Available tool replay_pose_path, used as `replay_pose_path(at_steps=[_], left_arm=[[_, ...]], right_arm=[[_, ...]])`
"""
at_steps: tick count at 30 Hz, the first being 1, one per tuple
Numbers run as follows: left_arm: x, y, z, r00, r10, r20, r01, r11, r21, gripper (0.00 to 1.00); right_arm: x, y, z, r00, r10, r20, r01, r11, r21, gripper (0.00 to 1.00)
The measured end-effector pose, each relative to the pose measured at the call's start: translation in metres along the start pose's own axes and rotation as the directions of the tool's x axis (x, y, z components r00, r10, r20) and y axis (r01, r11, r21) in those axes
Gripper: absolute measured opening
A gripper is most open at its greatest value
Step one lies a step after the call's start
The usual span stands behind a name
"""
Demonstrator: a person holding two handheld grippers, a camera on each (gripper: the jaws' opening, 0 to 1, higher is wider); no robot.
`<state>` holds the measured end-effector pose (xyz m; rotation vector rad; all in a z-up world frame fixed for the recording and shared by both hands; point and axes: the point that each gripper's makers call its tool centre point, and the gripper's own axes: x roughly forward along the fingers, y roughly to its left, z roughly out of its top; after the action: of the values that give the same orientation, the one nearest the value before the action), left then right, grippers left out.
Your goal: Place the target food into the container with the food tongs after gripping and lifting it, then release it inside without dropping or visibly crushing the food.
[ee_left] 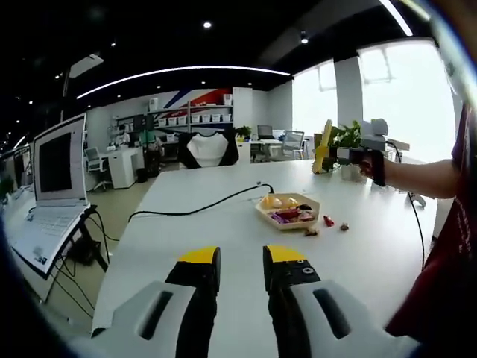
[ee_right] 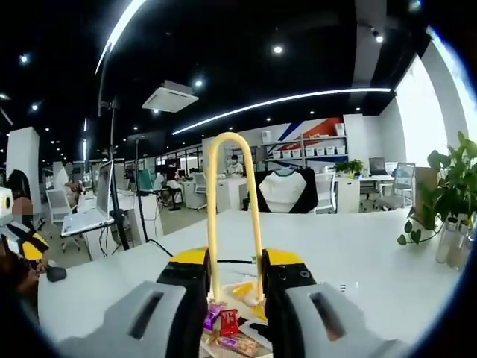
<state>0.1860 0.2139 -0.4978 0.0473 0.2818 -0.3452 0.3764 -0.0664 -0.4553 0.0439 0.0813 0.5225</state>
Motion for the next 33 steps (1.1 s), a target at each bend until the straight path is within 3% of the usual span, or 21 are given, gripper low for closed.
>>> replay_pose_path(at_steps=[5, 8, 17, 33], left_arm=[[0.011, -0.008, 0.007, 0.999, -0.046, 0.018, 0.046, 0.999, 0.003, 0.25], [0.015, -0.013, 0.010, 0.997, -0.068, 0.024, 0.068, 0.998, 0.009, 0.25], [0.029, -0.031, 0.015, 0.989, -0.143, 0.035, 0.143, 0.990, 0.022, 0.25], [0.048, -0.061, 0.011, 0.968, -0.251, 0.021, 0.250, 0.968, 0.036, 0.24]], right_arm=[[-0.026, -0.004, 0.000, 1.000, -0.016, -0.005, 0.016, 1.000, -0.008, 0.24], [-0.040, -0.004, 0.000, 1.000, -0.024, -0.006, 0.025, 0.999, 0.047, 0.24], [-0.085, -0.005, 0.005, 0.994, -0.103, 0.029, 0.102, 0.994, 0.028, 0.25], [-0.154, -0.008, -0.014, 0.979, -0.204, 0.025, 0.201, 0.974, 0.103, 0.25]])
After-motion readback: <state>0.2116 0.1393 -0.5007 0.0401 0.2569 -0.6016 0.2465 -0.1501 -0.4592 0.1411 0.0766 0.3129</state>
